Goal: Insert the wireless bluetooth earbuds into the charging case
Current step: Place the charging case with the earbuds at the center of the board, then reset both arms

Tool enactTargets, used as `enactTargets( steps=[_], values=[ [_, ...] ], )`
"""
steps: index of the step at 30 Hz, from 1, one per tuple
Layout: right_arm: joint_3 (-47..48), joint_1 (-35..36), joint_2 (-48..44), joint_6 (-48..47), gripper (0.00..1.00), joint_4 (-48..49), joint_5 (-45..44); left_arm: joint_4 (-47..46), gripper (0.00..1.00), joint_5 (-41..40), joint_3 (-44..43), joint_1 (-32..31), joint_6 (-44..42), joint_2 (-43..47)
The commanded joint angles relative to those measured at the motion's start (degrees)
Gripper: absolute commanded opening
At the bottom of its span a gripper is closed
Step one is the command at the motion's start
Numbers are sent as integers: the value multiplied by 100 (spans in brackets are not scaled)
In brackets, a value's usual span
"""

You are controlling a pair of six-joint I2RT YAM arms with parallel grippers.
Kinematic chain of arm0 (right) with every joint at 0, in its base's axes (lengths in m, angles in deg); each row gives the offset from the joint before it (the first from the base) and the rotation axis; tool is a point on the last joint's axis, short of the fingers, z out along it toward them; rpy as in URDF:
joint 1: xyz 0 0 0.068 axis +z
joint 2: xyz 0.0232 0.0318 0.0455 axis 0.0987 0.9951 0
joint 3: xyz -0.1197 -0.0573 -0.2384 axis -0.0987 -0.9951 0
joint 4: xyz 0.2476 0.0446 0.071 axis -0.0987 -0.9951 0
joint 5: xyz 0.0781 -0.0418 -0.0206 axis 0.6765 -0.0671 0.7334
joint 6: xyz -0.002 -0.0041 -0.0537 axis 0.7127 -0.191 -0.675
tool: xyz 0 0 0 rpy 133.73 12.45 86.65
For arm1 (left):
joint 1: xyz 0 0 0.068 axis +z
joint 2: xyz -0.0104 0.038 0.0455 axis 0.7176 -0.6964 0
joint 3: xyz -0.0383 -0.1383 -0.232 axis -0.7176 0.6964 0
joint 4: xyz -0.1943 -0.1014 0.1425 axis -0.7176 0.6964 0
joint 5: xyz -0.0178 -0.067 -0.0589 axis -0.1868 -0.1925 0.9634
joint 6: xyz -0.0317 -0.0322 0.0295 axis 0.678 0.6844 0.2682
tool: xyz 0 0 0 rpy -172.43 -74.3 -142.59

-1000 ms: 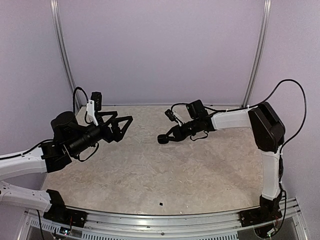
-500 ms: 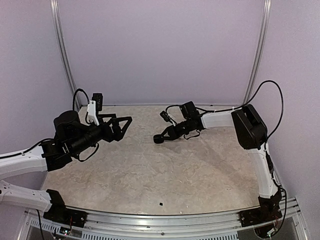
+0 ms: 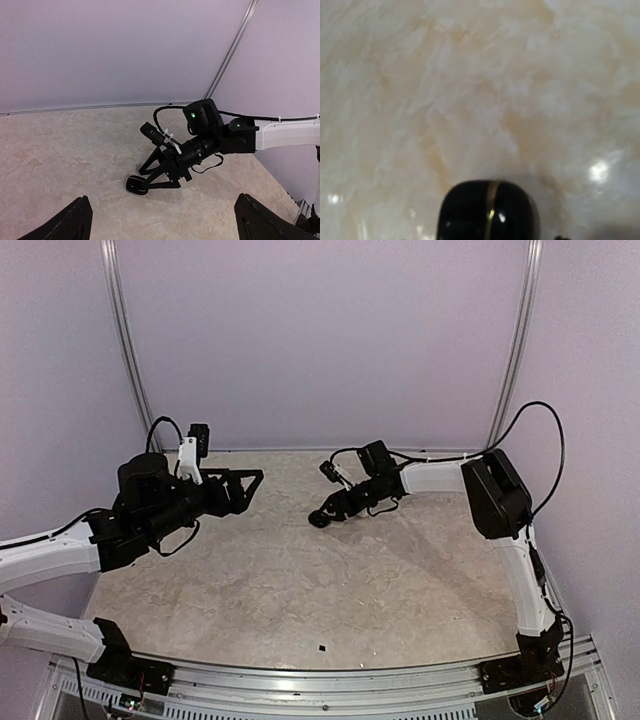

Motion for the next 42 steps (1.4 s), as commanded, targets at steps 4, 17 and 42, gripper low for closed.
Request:
enactTargets(
  steps=[4, 17, 42],
  values=[
    [261, -22, -683, -148, 73, -324, -566, 515, 99, 365, -531, 321, 332, -400],
    [-2060, -27, -3681, 28, 100, 388, -1711, 1640, 99, 322, -1724, 577, 223, -1679],
    [-7281, -37, -6815, 1065, 99, 3521, -2839, -309, 99, -440, 202, 384, 873, -1849]
  ],
)
